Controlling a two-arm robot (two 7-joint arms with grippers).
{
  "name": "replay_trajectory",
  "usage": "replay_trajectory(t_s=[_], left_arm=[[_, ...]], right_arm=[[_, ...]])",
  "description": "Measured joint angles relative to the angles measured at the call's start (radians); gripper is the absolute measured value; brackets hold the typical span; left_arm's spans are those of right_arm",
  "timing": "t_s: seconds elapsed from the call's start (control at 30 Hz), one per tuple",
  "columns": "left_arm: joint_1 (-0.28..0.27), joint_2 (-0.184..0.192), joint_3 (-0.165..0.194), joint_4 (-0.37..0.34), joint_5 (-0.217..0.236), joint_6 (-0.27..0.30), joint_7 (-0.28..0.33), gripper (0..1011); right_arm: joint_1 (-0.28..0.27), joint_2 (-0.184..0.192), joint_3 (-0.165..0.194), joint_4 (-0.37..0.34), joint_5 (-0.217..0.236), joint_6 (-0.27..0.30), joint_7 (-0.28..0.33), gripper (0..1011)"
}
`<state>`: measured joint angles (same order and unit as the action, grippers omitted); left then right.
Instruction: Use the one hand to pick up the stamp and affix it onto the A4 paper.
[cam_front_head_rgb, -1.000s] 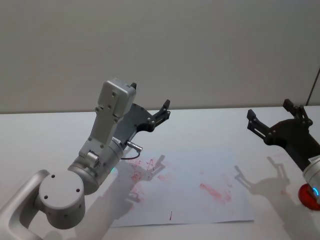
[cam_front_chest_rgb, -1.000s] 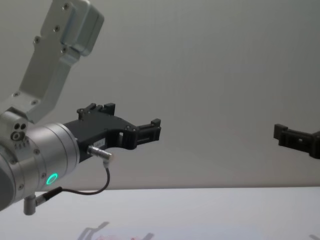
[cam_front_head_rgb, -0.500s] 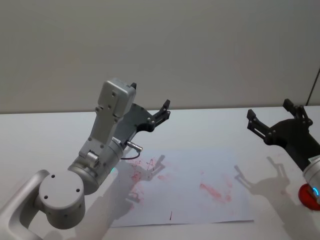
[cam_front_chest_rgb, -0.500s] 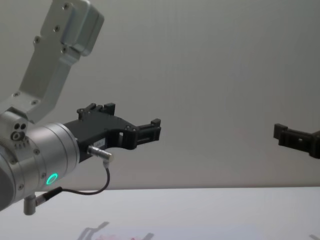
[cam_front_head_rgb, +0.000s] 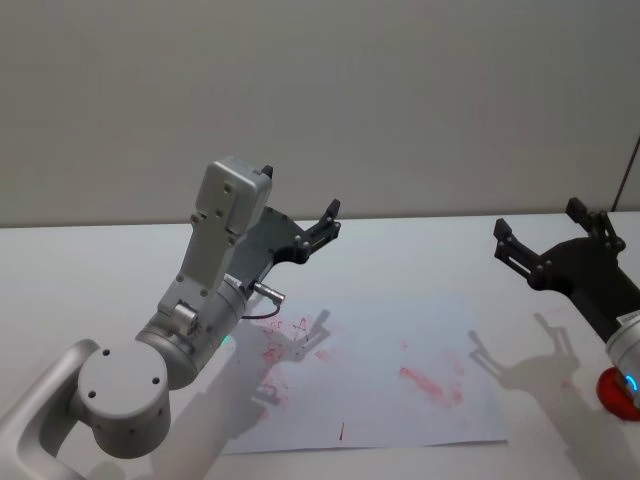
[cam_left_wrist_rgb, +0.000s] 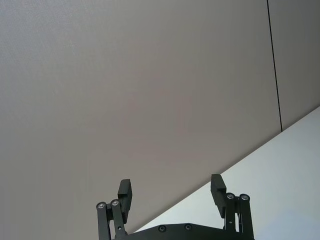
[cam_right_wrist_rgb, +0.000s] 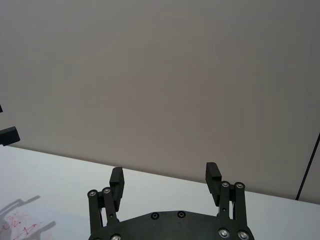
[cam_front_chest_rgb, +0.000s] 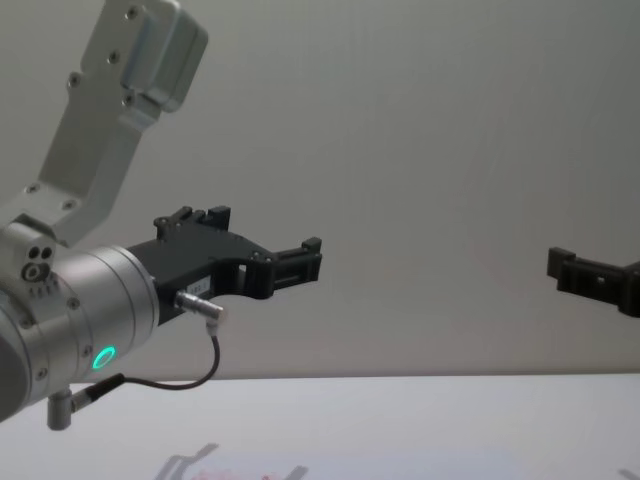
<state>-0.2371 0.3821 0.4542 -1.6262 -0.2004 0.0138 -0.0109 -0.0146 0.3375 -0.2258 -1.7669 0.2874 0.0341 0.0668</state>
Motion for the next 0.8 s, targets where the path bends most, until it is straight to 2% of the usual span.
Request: replay_trajectory(t_s=[0.37, 0.57, 0.8], left_arm=[[0.000, 0.000, 0.000, 0.000, 0.000, 0.000, 0.000, 1001], [0.000, 0.000, 0.000, 0.000, 0.000, 0.000, 0.000, 1001], [0.000, 0.000, 0.000, 0.000, 0.000, 0.000, 0.000, 1001]], right_arm=[[-0.004, 0.002, 0.001, -0.001, 0.002, 0.000, 0.000, 1001], [-0.029, 0.016, 0.008, -0.023, 0.015, 0.006, -0.009, 1001], [-0.114, 0.066, 0.032, -0.080, 0.047, 0.024, -0.066, 1001]])
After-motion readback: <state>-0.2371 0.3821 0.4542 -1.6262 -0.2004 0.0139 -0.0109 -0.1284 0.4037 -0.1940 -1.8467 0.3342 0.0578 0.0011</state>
